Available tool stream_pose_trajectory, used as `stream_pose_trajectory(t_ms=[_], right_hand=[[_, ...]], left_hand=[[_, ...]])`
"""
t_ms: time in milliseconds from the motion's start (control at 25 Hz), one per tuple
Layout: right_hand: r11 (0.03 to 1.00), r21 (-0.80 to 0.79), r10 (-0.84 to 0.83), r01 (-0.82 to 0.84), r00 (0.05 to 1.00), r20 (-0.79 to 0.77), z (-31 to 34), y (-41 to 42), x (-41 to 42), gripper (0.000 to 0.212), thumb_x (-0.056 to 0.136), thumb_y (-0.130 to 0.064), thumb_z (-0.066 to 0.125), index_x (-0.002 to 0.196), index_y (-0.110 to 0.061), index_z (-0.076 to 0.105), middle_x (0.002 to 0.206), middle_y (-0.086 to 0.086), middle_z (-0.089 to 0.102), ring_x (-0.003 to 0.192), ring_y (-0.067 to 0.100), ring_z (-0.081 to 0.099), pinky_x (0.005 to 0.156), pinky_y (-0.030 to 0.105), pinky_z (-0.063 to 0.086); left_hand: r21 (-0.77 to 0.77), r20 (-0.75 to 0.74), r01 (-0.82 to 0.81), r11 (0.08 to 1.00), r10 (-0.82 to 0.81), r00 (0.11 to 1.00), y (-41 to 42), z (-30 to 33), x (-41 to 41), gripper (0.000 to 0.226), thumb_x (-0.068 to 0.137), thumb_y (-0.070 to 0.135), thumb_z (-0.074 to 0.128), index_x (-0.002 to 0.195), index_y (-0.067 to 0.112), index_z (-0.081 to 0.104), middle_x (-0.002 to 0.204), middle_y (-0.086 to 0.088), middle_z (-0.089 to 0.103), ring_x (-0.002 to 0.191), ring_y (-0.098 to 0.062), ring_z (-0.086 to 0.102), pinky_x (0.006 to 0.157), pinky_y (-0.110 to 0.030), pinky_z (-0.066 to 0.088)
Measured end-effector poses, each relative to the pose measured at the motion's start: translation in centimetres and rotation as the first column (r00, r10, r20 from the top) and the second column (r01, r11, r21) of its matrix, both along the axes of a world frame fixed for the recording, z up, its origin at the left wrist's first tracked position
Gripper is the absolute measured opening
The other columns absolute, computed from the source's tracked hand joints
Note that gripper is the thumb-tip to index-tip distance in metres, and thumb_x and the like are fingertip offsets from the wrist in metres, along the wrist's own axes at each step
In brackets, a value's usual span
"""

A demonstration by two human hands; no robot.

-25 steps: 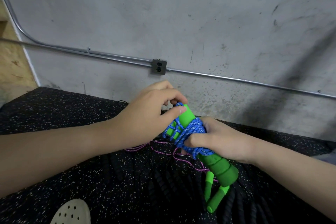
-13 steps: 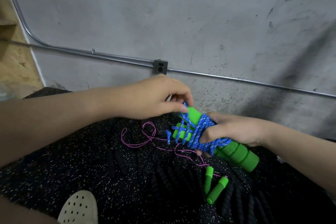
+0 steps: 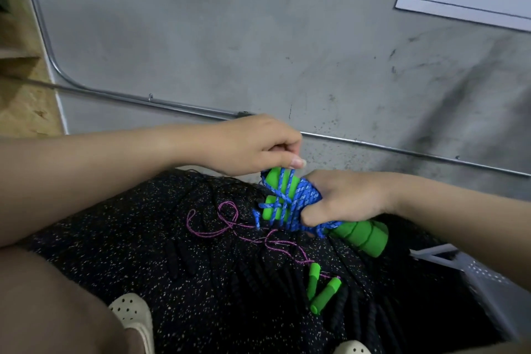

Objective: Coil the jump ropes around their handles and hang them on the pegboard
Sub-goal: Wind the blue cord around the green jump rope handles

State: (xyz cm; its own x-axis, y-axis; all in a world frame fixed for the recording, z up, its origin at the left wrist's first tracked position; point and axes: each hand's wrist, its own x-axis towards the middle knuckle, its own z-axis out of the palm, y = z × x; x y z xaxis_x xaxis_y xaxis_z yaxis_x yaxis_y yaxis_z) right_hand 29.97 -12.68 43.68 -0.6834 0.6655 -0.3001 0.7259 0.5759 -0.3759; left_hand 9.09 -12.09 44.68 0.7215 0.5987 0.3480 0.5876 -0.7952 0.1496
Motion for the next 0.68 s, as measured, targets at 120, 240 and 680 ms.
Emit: stream_pose_trajectory(t_ms=[120,240,680], right_hand=[[0.999,-0.027,0.018,-0.018,0.999,0.026,0.7,-2.1,0.2,0.019,0.074,-0.035,0.063,0.076,-0.018,0.056,0.063,-0.01,0.055,0.058,0.008,0.049,0.06,0.027,0.044],[0.998,-0.057,0.027,-0.025,0.999,0.033,0.0,-2.3,0.0,0.031,0.07,-0.041,0.062,0.085,-0.014,0.061,0.07,0.001,0.062,0.064,0.01,0.056,0.066,0.033,0.051],[0.794,-0.53,-0.414,0.296,0.903,-0.115,-20.8,7.6,-1.6,0.034,0.088,-0.035,0.077,0.111,-0.011,0.072,0.081,-0.001,0.067,0.071,0.009,0.061,0.063,0.025,0.054]], left_hand=[[-0.031,-0.006,0.02,0.999,-0.02,1.0,-1.7,0.4,-0.5,0.034,0.096,0.05,0.052,0.081,0.02,0.059,0.073,0.001,0.06,0.069,-0.015,0.054,0.067,-0.03,0.043],[-0.085,0.007,0.001,0.996,0.0,1.0,-2.3,-0.5,-0.5,0.031,0.097,0.05,0.05,0.081,0.025,0.057,0.075,0.006,0.058,0.071,-0.008,0.052,0.067,-0.02,0.039],[-0.829,0.172,-0.185,0.528,0.555,0.814,9.6,-20.0,-0.7,0.033,0.108,0.037,0.047,0.107,0.006,0.06,0.095,-0.009,0.062,0.068,-0.015,0.057,0.062,-0.026,0.055]])
